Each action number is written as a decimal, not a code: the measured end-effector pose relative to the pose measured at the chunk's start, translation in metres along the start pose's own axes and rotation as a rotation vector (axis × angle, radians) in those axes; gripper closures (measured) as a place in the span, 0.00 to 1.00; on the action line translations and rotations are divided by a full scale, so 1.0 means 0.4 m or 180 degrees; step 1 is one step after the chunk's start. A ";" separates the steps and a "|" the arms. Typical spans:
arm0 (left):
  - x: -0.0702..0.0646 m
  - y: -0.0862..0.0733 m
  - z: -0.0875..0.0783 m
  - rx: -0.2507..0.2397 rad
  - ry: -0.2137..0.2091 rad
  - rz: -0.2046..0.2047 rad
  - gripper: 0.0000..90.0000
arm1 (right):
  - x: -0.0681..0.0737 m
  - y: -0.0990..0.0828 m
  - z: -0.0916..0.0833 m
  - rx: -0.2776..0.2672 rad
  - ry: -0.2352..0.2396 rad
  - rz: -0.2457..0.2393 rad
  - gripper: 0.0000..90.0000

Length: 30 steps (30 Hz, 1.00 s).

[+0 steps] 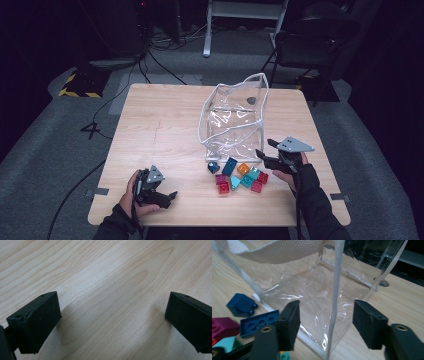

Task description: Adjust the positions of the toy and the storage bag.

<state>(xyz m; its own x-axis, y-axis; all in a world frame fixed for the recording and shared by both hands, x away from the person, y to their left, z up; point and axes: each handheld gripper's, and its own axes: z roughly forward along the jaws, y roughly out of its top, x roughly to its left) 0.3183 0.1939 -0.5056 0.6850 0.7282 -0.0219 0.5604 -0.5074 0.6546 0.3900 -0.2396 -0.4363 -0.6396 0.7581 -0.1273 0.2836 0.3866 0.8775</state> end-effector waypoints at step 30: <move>-0.025 0.009 0.008 0.0001 -0.0025 0.0032 0.00 | 0.001 -0.001 -0.037 -0.0052 -0.0152 0.0050 0.63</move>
<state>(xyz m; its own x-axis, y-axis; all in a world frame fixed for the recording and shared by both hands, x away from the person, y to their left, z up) 0.3149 0.1834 -0.5056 0.6942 0.7195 -0.0213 0.5536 -0.5148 0.6547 0.3792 -0.2473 -0.4298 -0.6003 0.7883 -0.1349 0.2814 0.3661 0.8870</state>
